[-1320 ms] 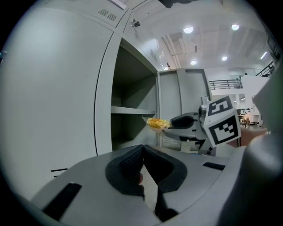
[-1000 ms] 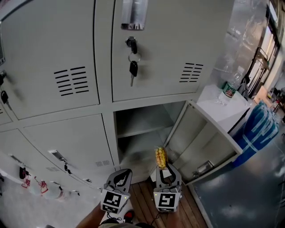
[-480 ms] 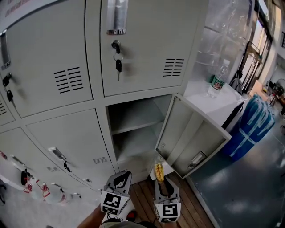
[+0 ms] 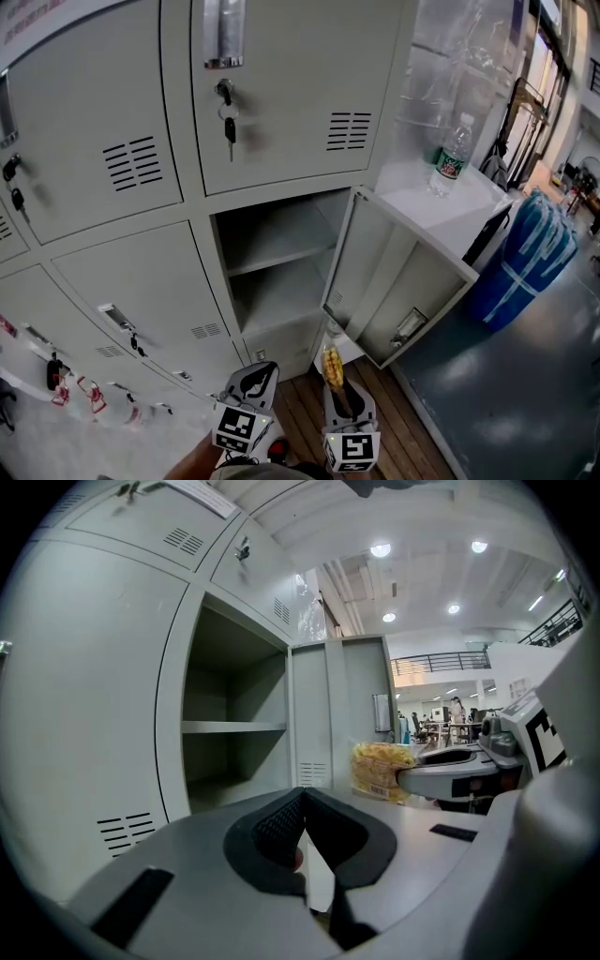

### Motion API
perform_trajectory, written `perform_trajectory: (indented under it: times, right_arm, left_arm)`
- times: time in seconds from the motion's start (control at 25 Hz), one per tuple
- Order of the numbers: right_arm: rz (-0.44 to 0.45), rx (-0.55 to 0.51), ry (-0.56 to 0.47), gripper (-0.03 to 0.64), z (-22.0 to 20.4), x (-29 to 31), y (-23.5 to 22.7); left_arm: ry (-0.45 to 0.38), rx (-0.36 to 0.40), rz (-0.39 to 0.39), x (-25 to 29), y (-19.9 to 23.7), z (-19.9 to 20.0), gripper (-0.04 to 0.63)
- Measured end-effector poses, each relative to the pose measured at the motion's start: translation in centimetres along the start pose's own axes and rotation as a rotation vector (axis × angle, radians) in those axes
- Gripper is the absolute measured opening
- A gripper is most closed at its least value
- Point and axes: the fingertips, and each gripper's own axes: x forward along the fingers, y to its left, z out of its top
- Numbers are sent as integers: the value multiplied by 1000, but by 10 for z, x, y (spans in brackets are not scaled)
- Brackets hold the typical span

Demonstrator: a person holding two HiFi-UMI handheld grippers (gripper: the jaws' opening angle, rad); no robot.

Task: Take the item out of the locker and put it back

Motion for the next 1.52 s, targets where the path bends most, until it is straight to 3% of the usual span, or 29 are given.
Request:
perform_trajectory:
  times: [1.0,1.24,1.52]
  right_arm:
    - [21,-3,-18,115,5,6,1]
    - [64,-69,-60,115,27,22,17]
    - [87,-234,-155,117,80,52,38]
  left_arm:
    - [-13,24,39,1,5,9,21]
    - [-23,22,66,-4,18,11,22]
    - [-25,9,109,-15,37,8,22]
